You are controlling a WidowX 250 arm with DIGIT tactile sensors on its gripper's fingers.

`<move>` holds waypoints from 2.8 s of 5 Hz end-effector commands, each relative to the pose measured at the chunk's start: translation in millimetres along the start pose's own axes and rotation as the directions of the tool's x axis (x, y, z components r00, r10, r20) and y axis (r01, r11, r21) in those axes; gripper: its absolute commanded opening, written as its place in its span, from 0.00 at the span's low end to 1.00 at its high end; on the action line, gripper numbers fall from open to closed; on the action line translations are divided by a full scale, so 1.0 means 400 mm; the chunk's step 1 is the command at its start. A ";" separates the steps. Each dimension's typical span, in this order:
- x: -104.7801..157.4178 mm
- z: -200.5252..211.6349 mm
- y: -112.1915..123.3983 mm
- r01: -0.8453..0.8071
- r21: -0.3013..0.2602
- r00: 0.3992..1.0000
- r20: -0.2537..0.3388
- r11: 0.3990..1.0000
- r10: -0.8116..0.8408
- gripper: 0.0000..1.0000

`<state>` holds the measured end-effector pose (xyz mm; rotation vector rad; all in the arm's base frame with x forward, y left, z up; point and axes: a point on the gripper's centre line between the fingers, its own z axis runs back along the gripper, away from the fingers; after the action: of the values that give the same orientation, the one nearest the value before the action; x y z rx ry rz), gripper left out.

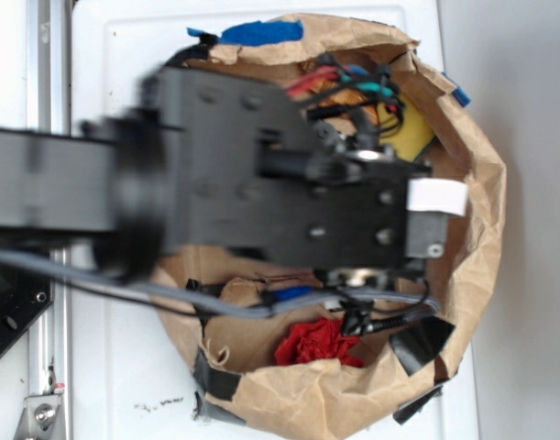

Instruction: Grab the rock.

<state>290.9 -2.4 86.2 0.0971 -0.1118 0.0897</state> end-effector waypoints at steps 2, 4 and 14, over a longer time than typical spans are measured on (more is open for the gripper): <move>0.005 0.061 0.073 0.035 -0.121 0.997 0.076 0.992 -0.026 1.00; 0.024 0.022 0.086 0.014 -0.114 0.997 0.071 0.993 -0.006 1.00; 0.042 -0.129 0.078 0.044 -0.066 0.999 -0.014 0.997 -0.045 0.00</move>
<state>305.1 37.6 28.1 0.0249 -0.0504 0.0557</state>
